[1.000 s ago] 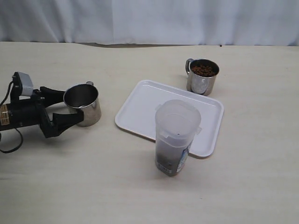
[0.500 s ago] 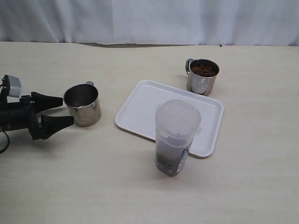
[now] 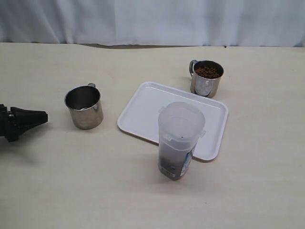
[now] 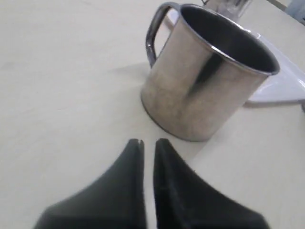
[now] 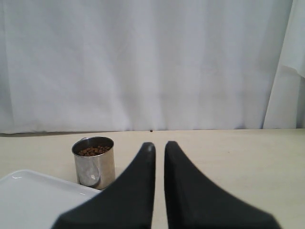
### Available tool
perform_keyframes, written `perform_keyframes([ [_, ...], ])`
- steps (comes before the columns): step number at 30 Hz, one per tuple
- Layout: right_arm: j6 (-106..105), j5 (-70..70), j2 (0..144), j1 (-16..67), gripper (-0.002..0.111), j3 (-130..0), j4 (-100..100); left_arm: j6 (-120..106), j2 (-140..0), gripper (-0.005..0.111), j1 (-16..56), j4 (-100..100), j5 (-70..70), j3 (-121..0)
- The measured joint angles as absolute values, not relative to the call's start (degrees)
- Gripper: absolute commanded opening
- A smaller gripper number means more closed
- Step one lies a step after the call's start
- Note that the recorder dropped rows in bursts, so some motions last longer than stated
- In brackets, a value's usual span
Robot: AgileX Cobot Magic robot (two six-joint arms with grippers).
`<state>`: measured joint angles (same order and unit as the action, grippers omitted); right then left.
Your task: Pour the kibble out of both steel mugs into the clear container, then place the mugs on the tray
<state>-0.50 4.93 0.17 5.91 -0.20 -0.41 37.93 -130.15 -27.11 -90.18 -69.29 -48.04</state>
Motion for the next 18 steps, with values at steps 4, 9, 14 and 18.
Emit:
perform_keyframes([
  [4,-0.50,4.93,0.17,5.91,0.005,-0.20,-0.41,41.01,-129.88,0.000,-29.38,-89.78,-69.29,-48.04],
  [9,-0.50,4.93,0.17,5.91,0.005,-0.20,-0.41,42.81,-126.28,0.000,-31.36,-85.66,-69.19,-47.22],
  [14,-0.50,4.93,0.17,5.91,0.005,-0.20,-0.41,38.96,-117.42,0.000,-31.91,-72.74,-69.29,-40.20],
  [18,-0.50,4.93,0.17,5.91,0.005,-0.20,-0.41,30.86,-109.90,0.000,-31.91,-55.80,-69.56,-30.34],
])
